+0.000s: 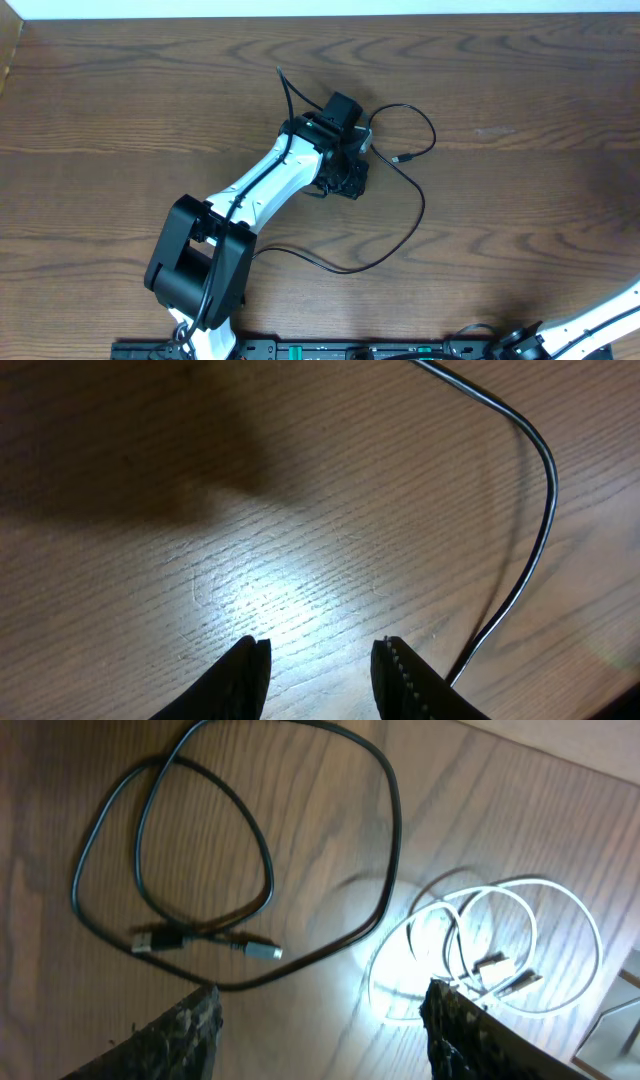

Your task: Untangle cables

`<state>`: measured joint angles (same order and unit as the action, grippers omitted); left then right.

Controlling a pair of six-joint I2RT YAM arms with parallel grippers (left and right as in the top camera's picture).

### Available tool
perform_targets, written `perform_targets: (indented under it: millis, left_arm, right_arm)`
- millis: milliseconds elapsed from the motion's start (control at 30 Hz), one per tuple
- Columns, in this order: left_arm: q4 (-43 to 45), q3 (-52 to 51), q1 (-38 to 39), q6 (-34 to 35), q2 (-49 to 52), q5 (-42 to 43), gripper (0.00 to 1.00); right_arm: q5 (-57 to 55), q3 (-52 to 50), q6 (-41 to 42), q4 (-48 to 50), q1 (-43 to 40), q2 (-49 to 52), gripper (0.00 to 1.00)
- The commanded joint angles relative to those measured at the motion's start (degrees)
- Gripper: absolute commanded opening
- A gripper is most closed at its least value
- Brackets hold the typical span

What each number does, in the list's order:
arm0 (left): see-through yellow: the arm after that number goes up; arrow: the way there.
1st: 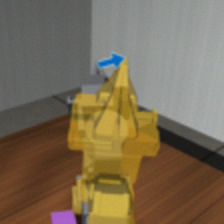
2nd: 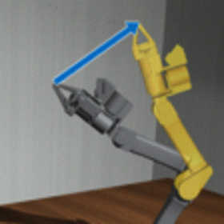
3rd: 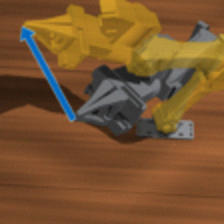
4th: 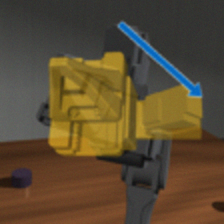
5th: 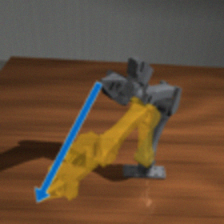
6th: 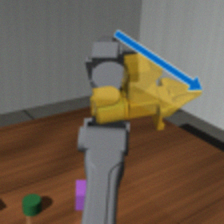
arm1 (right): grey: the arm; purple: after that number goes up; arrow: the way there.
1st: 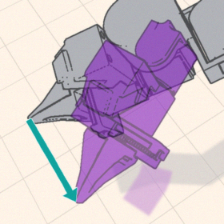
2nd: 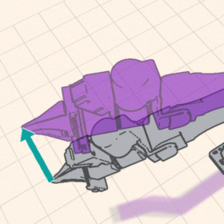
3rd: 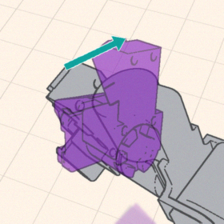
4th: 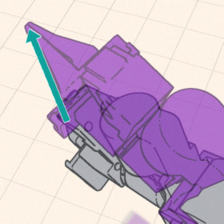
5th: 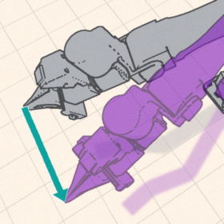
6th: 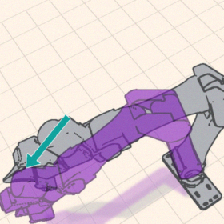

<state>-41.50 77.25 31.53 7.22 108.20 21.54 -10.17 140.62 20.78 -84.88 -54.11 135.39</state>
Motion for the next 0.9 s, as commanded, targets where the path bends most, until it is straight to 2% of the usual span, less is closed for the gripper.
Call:
perform_targets:
  millis: [0,267,433,700,867]
  left_arm:
    - [0.04,-0.44,-0.04,-1.18,-1.66,0.31,0.38]
    - [-0.57,-0.44,-0.04,-1.6,-2.58,0.28,0.38]
    - [-1.05,-0.44,-0.04,-2.25,-2.89,0.31,0.38]
    - [-1.29,-0.44,-0.04,-4.46,-3.04,0.28,0.38]
    - [-0.85,-0.44,-0.07,-5.05,-4.0,0.26,0.38]
  right_arm:
    - [-2.51,0.26,2.93,-1.03,2.89,-5.03,0.61]
    - [-12.17,0.26,9.66,-4.52,7.52,-11.65,0.64]
    - [-21.59,0.26,19.93,-12.46,8.13,-15.02,0.73]
    - [-9.33,-0.04,10.73,-11.8,8.96,-20.02,0.72]
    - [2.84,-0.04,-1.55,-7.28,11.58,-25.79,0.72]
